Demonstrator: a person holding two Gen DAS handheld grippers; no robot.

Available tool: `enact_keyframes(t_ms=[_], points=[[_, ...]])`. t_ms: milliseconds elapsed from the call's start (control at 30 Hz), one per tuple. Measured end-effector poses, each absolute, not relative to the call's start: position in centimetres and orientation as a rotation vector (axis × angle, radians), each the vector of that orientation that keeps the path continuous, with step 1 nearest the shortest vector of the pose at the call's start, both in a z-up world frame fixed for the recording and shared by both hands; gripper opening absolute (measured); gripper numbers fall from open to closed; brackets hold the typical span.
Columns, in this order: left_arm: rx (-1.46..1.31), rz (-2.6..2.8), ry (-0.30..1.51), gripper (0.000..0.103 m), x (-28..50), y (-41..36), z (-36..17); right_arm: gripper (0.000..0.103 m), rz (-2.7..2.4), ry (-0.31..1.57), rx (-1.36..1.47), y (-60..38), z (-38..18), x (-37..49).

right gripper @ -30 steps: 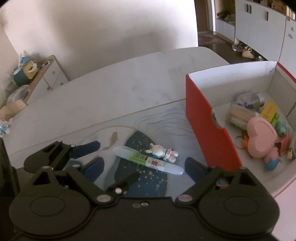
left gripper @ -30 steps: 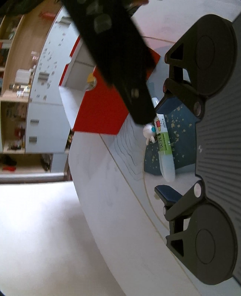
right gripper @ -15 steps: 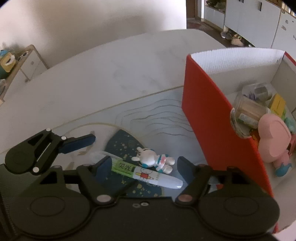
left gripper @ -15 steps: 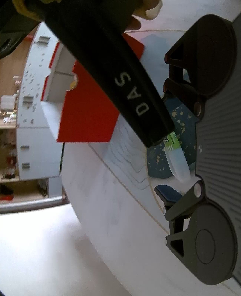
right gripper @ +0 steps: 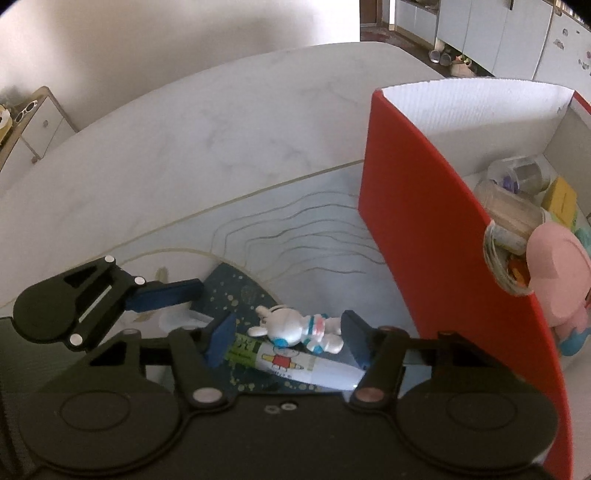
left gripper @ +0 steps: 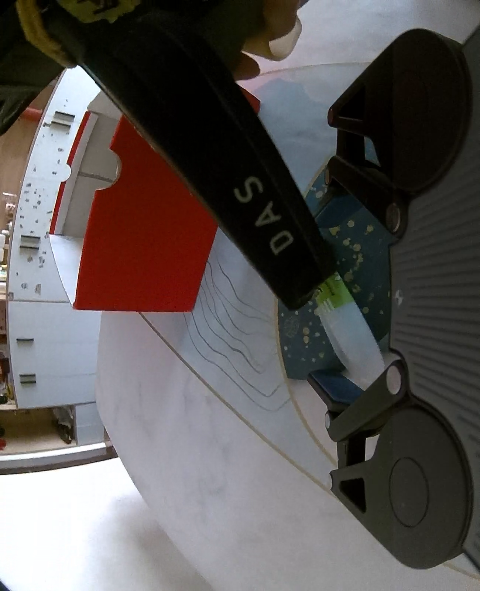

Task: Organize rigid objects
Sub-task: 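Close the left tool on the white glue tube while the right tool grasps the white rabbit figure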

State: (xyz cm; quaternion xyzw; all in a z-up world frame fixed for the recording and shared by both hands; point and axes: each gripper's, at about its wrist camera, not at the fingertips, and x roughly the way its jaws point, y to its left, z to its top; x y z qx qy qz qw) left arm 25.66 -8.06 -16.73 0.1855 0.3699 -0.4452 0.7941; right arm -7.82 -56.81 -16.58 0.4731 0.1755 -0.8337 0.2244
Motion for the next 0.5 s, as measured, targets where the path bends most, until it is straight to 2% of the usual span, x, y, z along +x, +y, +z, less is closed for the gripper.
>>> enact_keyframes(t_ms=[200, 367, 500], points=[[0.414, -0.963, 0.791, 0.083, 25.0, -7.9, -16.7, 0.057, -2.300, 0.486, 1.307, -56.6, -16.7, -7.8], [0.426, -0.944, 0.773, 0.063, 24.9, -7.9, -16.4, 0.056, -2.291, 0.496, 1.301, -56.4, -16.6, -7.8], [0.431, -0.948, 0.777, 0.051, 24.6, -7.8, -16.3, 0.056, -2.287, 0.482, 1.295, -56.1, -16.6, -7.7]])
